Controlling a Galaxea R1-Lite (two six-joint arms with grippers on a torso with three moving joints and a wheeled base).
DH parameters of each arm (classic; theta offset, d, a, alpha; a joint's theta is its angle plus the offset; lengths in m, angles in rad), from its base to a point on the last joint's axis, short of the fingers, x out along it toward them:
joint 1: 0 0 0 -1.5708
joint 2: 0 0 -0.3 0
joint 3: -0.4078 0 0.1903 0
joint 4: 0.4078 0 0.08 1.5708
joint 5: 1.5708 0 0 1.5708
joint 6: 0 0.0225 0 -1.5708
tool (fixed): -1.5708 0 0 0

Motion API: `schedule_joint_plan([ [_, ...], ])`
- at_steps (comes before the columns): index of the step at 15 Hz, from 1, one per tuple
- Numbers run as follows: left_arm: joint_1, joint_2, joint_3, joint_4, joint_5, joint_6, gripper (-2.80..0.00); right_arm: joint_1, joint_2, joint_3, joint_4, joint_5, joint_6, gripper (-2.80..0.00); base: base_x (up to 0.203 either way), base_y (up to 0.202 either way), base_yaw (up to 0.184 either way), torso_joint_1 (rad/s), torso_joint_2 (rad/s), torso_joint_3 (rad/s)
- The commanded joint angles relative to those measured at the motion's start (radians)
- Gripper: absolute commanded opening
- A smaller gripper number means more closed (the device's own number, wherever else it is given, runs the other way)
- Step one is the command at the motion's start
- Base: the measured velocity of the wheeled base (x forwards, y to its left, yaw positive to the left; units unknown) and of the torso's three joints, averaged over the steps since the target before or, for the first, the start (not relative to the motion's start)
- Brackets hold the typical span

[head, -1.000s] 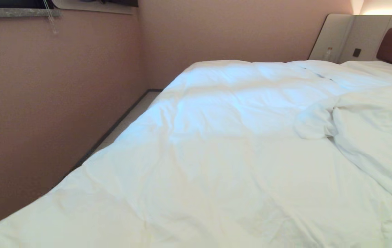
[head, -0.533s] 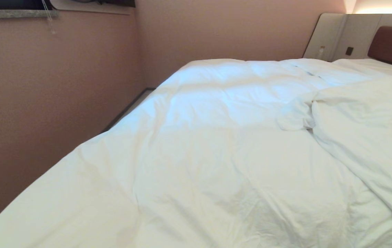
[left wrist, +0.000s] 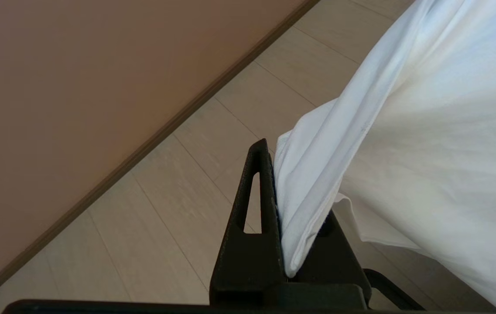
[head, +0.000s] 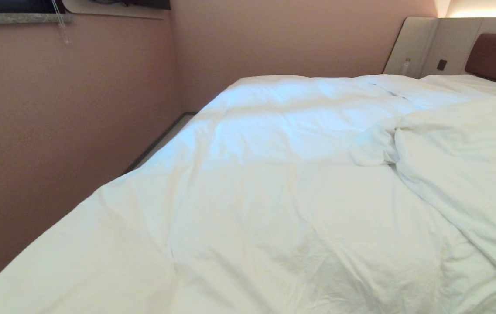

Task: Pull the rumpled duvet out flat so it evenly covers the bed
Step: Flatten the corners of the folded blanket

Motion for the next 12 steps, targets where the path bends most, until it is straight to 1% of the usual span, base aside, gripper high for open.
schedule_joint_plan([
  [1,0.000,0.002,0.000,0.002,-0.004,0.000,-2.80,0.000,0.001,0.000,0.000,-0.001,0.000,-2.80,0.000,0.000,0.000,0.000,0.00,0.000],
  [7,0.000,0.002,-0.002,0.002,-0.022,0.000,-2.80,0.000,0.001,0.000,0.000,0.000,0.000,-2.80,0.000,0.000,0.000,0.000,0.00,0.000],
  [9,0.000,0.002,-0.002,0.002,-0.022,0.000,-2.80,0.000,0.001,0.000,0.000,0.000,0.000,-2.80,-0.003,0.119,-0.005,0.000,0.00,0.005],
  [12,0.000,0.002,-0.002,0.002,-0.022,0.001,-2.80,0.000,0.000,0.000,0.000,0.001,0.000,-2.80,0.000,0.175,-0.001,0.002,0.00,0.004],
])
